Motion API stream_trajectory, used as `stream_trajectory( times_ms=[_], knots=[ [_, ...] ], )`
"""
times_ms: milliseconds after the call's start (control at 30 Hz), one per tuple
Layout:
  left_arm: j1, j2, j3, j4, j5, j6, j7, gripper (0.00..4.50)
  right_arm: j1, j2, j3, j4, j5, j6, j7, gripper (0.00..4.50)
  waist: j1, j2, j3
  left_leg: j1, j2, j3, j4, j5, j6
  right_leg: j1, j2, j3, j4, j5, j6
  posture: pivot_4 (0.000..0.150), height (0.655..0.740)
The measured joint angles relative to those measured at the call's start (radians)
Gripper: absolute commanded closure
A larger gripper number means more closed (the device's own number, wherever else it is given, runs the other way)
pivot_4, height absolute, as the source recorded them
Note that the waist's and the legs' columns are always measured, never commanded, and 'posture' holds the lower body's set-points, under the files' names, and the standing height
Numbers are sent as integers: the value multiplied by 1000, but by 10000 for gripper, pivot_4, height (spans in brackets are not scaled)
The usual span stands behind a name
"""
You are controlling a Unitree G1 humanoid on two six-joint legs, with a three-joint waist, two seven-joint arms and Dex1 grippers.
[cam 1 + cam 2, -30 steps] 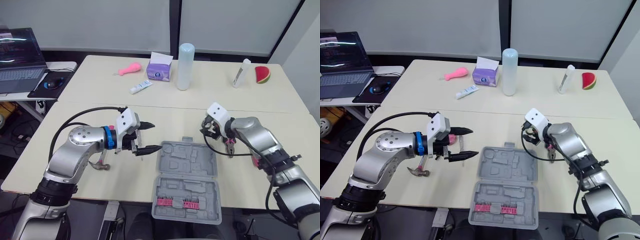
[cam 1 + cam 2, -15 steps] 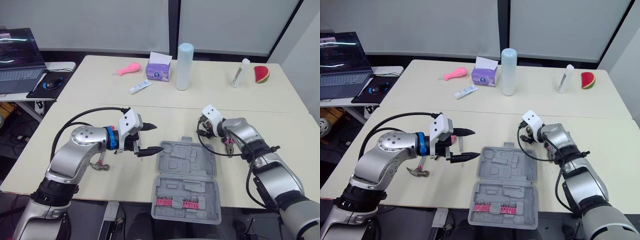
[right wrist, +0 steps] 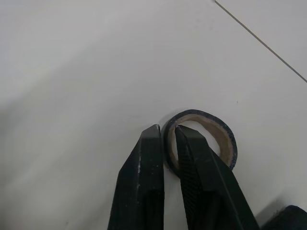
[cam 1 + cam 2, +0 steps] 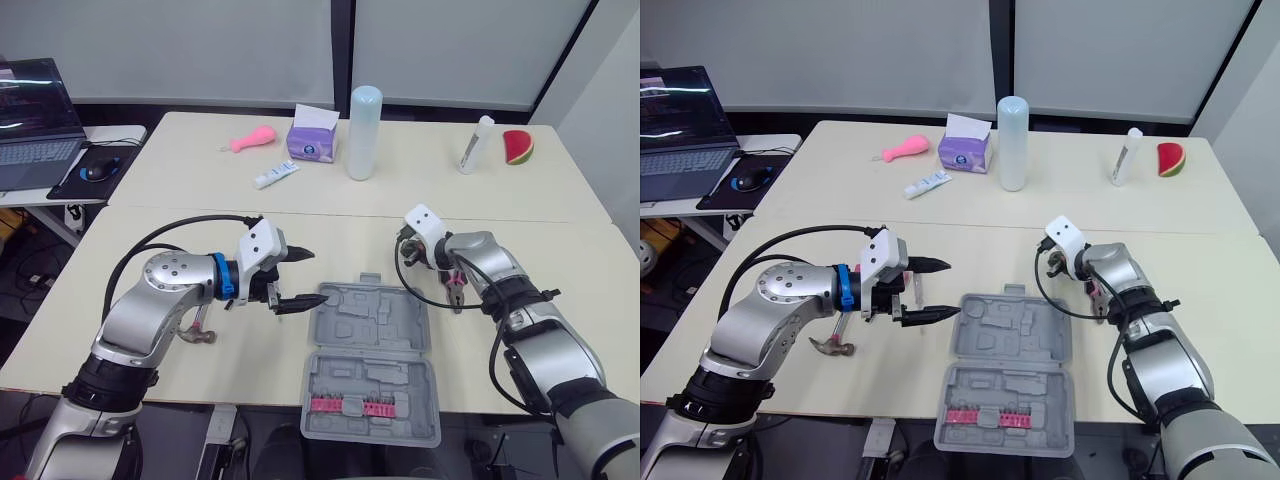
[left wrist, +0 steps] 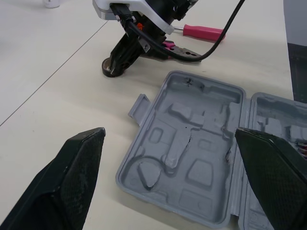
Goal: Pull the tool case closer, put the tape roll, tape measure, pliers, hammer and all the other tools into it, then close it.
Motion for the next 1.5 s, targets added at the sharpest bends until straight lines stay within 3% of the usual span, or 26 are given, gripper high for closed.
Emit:
stream_trajectory(
  times_ms=[133, 367, 533, 600, 733, 933, 1267, 1500],
  knots=[
    [12, 28, 0, 25, 13, -28, -28, 0, 49, -13, 0, -139, 5, 53, 41, 44939, 0, 0, 0, 0, 0, 0, 0, 0, 0, -1, 0, 0, 0, 0, 0, 1500, 7161],
    [97, 107, 31, 66, 19, -113, -98, 0, 189, -45, -12, -619, 84, 282, 103, 44939, 2, 0, 0, -3, 0, 0, 0, 0, 0, -5, 0, 0, 2, 0, 0, 1500, 7161],
    [108, 114, 42, 78, 27, -147, -109, 0, 242, -51, 3, -764, 94, 345, 83, 44939, 4, 0, 0, -3, 0, 0, 0, 0, 0, -5, 0, 1, 1, 0, 0, 1500, 7161],
    [107, 110, 42, 79, 22, -145, -111, 0, 242, -58, 14, -755, 73, 321, 59, 39575, 3, 0, 0, -3, 0, 0, 0, 0, 0, -5, 0, 1, 1, 0, 0, 1500, 7161],
    [86, 90, 42, 78, -11, -127, -118, 0, 230, -73, 33, -674, 31, 259, 32, 33117, 1, 0, 0, -2, -1, 0, 0, 0, 0, -5, 0, 1, 2, 0, 0, 1500, 7161],
    [58, 73, 42, 67, -14, -99, -105, 0, 156, -76, 61, -460, -27, 166, 25, 21614, -3, 0, 0, -2, 0, 1, 0, 0, 0, -5, 0, 1, 2, 0, 0, 1500, 7161],
    [30, 20, 44, 59, 3, -109, -17, 0, 32, 10, 64, -115, -47, 38, -12, 21614, -7, 0, 0, -2, 0, 2, 0, 0, 0, -5, 0, 0, 3, 0, 0, 1500, 7161],
    [33, 20, 44, 59, 12, -110, -15, 0, -26, 38, 28, 64, -47, -20, -31, 35412, -15, 0, 0, -2, 0, 2, 0, 0, 0, -5, 0, 0, 3, 0, 0, 1500, 7161]
  ],
)
